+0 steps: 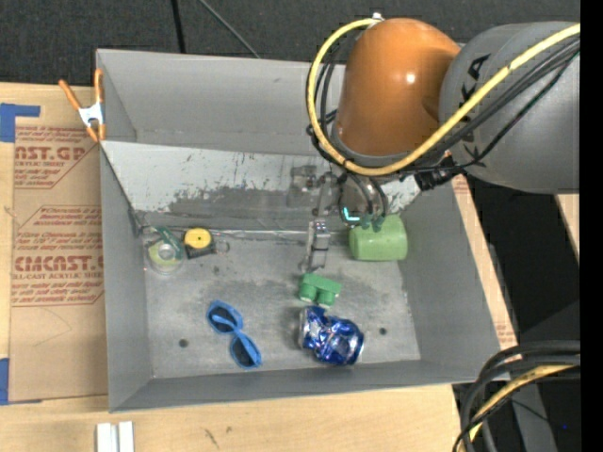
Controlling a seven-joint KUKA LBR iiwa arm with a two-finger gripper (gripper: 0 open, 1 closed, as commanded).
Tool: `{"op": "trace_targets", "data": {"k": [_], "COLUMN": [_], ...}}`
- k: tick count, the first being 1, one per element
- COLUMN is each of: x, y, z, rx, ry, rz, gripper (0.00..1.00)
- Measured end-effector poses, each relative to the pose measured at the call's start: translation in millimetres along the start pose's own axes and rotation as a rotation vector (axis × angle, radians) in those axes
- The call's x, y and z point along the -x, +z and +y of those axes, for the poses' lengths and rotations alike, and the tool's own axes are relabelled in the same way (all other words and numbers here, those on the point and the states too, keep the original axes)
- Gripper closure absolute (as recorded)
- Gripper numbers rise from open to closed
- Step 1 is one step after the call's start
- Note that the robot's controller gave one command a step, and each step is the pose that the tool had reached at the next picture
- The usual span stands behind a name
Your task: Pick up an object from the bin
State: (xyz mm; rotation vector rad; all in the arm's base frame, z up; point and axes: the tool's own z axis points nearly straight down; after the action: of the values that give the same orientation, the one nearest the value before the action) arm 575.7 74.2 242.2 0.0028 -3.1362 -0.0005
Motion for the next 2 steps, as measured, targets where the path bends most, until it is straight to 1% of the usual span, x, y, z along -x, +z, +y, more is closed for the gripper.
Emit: {"op": "trace_targets", "data": {"k": [1,2], "x": [-38.5,-77.8], "y": [123,152], "z": [-21,16], "rx": [0.000,0.002], "ry": [-0.199,-0.201], "rz": [0.000,0.001], "gripper": [0.00,0.00]}}
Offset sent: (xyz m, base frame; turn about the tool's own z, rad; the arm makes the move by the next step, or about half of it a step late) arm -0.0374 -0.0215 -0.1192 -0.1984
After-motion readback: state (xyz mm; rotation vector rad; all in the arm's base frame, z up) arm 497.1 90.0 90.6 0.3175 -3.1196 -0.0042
